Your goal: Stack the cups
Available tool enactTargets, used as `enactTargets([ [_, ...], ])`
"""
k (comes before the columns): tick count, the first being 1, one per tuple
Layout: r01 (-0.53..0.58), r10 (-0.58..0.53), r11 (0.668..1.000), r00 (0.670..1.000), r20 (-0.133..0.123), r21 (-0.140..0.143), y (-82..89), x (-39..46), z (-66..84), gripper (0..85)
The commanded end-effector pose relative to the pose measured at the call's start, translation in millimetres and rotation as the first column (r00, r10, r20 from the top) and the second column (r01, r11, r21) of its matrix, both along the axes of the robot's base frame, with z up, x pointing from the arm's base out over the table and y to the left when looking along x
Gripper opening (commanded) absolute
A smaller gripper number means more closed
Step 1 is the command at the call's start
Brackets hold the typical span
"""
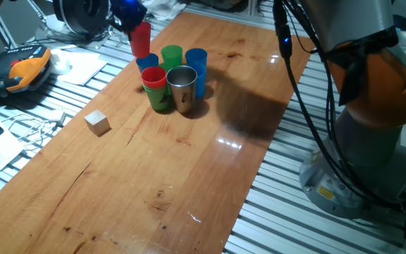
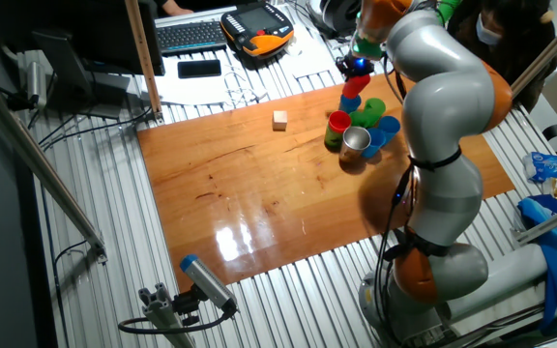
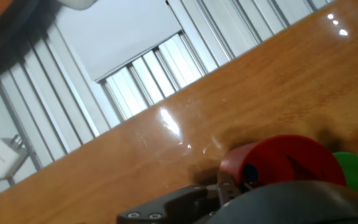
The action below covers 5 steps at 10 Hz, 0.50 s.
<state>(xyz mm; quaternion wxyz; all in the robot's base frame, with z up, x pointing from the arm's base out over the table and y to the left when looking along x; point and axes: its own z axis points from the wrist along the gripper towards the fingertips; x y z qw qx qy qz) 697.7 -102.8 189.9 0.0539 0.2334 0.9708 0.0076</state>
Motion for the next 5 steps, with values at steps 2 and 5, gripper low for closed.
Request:
enactTargets([
  [2,-0.017,0.017,1.0,1.0,-0.022,-0.003,-0.7,-4.3,-1.5,0.0],
  [5,-0.015,0.015,1.0,0.999,-0.039,-0.004,-2.0,-8.9,-4.1,0.0],
])
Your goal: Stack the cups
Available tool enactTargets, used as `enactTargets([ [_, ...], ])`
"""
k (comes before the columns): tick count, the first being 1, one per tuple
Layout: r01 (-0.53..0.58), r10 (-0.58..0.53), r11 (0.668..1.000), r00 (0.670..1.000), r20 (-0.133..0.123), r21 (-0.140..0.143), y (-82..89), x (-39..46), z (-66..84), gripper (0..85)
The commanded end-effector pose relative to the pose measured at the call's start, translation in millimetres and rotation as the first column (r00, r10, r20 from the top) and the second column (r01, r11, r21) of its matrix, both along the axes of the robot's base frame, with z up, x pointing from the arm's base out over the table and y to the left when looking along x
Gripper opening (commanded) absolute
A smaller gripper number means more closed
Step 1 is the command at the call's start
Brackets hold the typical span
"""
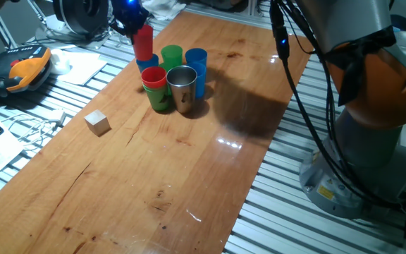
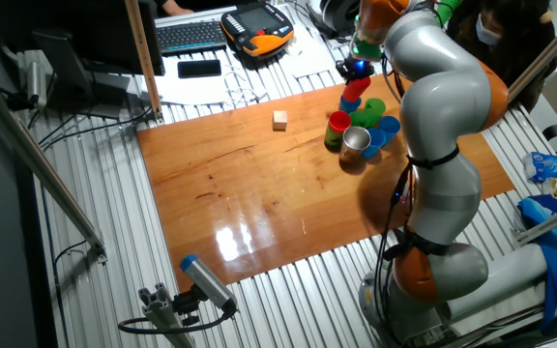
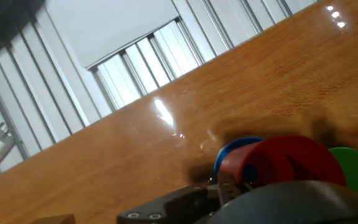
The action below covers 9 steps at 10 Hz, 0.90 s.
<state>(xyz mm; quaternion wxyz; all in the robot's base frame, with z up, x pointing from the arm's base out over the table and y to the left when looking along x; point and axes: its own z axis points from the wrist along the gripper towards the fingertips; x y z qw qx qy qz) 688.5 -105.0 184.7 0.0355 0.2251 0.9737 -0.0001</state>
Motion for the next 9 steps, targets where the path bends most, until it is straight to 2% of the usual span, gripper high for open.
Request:
enactTargets([
  [1,-0.009,0.009,1.0,1.0,0.0,-0.02,-0.3,-1.8,-5.6,0.0],
  [3,-0.003,0.002,0.999,1.0,-0.009,-0.047,3.8,-5.2,-11.3,0.0],
  [5,-0.018,0.017,0.998,1.0,-0.012,-0.06,2.7,-8.9,-17.6,0.0],
  [7,-0.007,0.006,0.998,1.0,-0.022,-0.061,3.5,-7.6,-19.6,0.0],
  [8,0.01,-0.011,0.998,1.0,-0.016,-0.064,4.8,-6.5,-21.2,17.0],
  [9,0.019,-0.019,0.997,1.0,-0.009,-0.075,5.7,-5.3,-23.5,17.0],
])
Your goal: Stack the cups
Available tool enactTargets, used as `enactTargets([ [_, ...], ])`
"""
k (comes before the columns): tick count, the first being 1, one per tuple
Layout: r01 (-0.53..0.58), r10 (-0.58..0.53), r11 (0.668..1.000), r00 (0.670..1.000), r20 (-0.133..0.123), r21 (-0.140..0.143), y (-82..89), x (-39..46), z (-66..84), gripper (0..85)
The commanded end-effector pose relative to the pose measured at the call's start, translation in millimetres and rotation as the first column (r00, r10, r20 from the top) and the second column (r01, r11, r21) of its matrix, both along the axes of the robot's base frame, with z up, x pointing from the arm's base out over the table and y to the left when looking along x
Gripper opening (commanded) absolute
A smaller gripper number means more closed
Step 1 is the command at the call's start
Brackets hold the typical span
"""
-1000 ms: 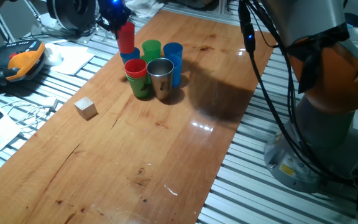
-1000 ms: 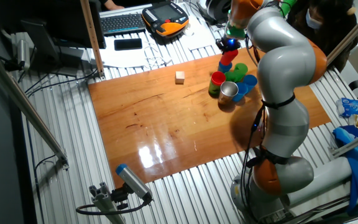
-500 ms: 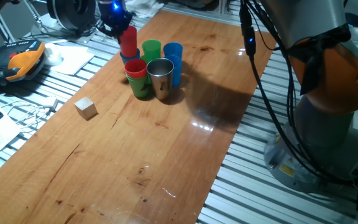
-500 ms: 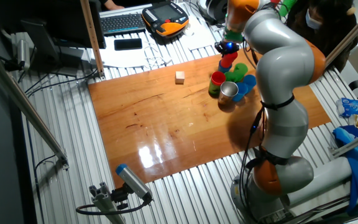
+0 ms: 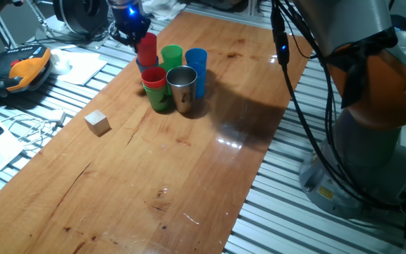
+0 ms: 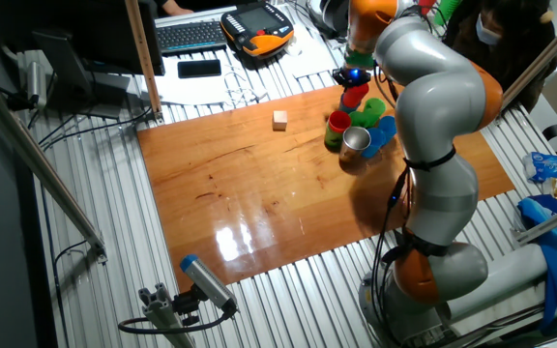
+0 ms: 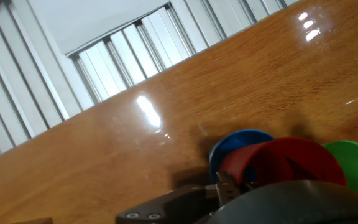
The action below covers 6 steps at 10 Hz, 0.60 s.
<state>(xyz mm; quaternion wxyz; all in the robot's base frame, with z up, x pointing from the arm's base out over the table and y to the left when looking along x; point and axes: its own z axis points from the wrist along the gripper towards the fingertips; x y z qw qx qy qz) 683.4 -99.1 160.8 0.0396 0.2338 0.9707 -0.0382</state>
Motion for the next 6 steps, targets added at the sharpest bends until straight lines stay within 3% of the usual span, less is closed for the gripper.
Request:
enactTargets([
  [1,0.007,-0.007,1.0,1.0,0.004,-0.002,0.6,1.0,-1.9,34.0],
  [3,0.034,-0.034,0.999,0.999,0.025,-0.005,4.6,5.6,-8.4,34.0],
  [4,0.062,-0.061,0.998,0.997,0.039,-0.014,9.3,9.8,-13.7,51.0],
  [6,0.067,-0.066,0.997,0.996,0.053,-0.025,10.1,12.2,-22.3,51.0],
])
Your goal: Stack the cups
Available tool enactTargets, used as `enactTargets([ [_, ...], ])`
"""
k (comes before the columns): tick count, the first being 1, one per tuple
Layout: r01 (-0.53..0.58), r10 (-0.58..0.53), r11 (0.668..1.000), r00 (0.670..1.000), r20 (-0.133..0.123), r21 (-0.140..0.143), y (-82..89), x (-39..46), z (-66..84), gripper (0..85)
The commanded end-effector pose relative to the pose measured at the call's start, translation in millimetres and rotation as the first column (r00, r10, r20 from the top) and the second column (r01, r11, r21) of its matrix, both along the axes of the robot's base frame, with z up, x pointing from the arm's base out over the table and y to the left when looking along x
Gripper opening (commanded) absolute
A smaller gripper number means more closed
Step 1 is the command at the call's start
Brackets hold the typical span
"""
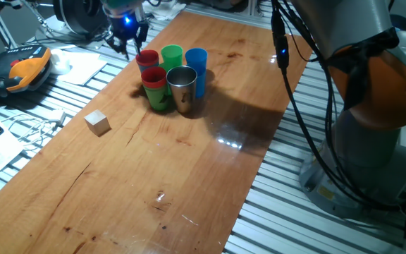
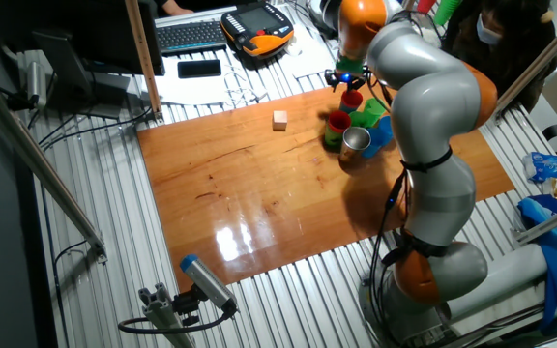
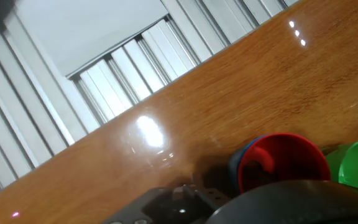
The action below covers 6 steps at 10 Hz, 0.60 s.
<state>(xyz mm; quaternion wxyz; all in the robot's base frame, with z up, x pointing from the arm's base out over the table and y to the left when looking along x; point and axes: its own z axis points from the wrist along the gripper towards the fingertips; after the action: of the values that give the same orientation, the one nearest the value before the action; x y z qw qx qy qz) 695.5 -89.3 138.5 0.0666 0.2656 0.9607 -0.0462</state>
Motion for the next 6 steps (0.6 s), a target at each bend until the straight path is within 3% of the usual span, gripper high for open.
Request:
enactTargets([
  [1,-0.005,0.005,1.0,1.0,-0.002,-0.001,-1.9,-0.5,-2.1,51.0],
  [4,-0.024,0.024,1.0,1.0,0.006,0.003,-8.9,-2.4,-13.2,51.0],
  [6,-0.038,0.039,0.999,0.999,0.021,-0.017,-11.1,-2.0,-24.5,51.0],
])
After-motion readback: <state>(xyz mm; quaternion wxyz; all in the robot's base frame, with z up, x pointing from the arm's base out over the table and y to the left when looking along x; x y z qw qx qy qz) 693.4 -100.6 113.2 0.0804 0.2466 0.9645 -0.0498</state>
